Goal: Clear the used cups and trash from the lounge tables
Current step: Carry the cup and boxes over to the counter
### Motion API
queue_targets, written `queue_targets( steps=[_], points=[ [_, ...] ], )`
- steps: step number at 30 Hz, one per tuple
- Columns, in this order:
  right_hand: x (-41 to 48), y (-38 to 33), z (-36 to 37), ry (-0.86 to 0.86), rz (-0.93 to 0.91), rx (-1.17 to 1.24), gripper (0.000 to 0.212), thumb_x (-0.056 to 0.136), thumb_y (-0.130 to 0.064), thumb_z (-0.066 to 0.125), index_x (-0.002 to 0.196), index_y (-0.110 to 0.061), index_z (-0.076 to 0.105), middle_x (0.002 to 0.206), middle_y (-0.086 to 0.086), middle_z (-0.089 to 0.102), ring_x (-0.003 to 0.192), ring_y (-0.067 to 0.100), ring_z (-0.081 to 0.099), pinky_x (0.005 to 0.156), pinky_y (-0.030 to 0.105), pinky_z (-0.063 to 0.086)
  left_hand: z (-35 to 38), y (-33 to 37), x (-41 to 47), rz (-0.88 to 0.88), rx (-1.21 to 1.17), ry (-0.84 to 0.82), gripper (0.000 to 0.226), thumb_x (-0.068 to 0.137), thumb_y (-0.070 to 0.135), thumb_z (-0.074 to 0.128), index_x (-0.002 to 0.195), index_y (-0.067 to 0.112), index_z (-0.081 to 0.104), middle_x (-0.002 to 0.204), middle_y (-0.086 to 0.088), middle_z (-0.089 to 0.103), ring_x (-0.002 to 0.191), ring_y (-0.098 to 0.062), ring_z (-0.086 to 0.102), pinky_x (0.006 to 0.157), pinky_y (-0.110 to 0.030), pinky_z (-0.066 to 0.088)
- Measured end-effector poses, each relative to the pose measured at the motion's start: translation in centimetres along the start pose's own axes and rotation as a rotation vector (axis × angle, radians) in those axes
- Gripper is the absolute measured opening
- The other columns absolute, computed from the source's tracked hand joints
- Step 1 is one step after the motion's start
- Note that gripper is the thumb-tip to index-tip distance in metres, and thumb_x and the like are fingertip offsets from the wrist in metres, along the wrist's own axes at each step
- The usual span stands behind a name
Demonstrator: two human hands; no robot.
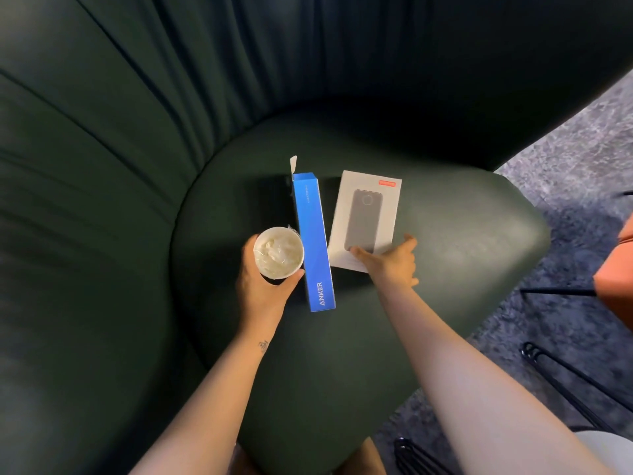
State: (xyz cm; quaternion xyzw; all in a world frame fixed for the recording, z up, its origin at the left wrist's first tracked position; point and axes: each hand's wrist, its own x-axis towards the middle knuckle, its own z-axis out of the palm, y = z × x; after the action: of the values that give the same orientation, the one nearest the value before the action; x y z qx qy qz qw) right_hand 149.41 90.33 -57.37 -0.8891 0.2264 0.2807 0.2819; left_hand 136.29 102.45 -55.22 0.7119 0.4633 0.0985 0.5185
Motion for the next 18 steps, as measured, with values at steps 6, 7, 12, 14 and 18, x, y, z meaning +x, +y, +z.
queue_targets(
  steps=[6,7,12,14,18],
  points=[
    [-1.0,-0.1,0.1,-0.150,-0.015,0.232,0.049,0.073,-0.020,0.072,0.114,-0.014,0.045,0.122,0.008,0.046,0.107,0.025,0.048,0.097,0.042,0.040,-0.3,0.1,0.1,0.002,0.011,0.002,0.075,0.061,0.012,0.084,0.124,0.018,0.045,0.111,0.012,0.049,0.101,-0.005,0.047,0.080,-0.019,0.039],
    [-1.1,-0.2,0.2,-0.177,-0.028,0.263,0.048,0.073,-0.021,0.072,0.112,-0.014,0.043,0.119,0.007,0.048,0.105,0.025,0.050,0.095,0.042,0.042,-0.3,0.0,0.1,0.003,0.013,0.002,0.075,0.061,0.012,0.084,0.124,0.018,0.045,0.112,0.012,0.049,0.101,-0.005,0.047,0.080,-0.018,0.039],
    [-0.6,-0.9,0.2,-0.152,0.003,0.091,0.067,0.071,-0.038,0.072,0.123,-0.019,0.034,0.119,0.005,0.050,0.115,0.030,0.044,0.101,0.046,0.035,-0.4,-0.2,0.1,-0.017,-0.010,0.043,0.074,0.062,0.013,0.084,0.124,0.017,0.045,0.112,0.010,0.051,0.101,-0.007,0.048,0.080,-0.021,0.040],
    [-0.4,-1.4,0.0,-0.139,-0.004,0.005,0.066,0.072,-0.044,0.070,0.125,-0.019,0.040,0.122,0.004,0.050,0.119,0.029,0.040,0.102,0.044,0.031,-0.5,-0.4,0.3,-0.028,-0.006,0.035,0.075,0.062,0.014,0.084,0.125,0.019,0.044,0.113,0.009,0.052,0.102,-0.007,0.049,0.079,-0.020,0.040],
    [-1.2,-1.8,-0.4,-0.133,-0.172,0.103,0.043,0.075,-0.030,0.070,0.105,-0.012,0.045,0.112,0.006,0.056,0.099,0.025,0.053,0.084,0.038,0.044,-0.7,-0.6,0.3,-0.034,0.020,-0.033,0.086,0.063,0.010,0.083,0.134,0.021,0.035,0.127,0.004,0.049,0.111,-0.006,0.044,0.091,-0.026,0.041]
  ],
)
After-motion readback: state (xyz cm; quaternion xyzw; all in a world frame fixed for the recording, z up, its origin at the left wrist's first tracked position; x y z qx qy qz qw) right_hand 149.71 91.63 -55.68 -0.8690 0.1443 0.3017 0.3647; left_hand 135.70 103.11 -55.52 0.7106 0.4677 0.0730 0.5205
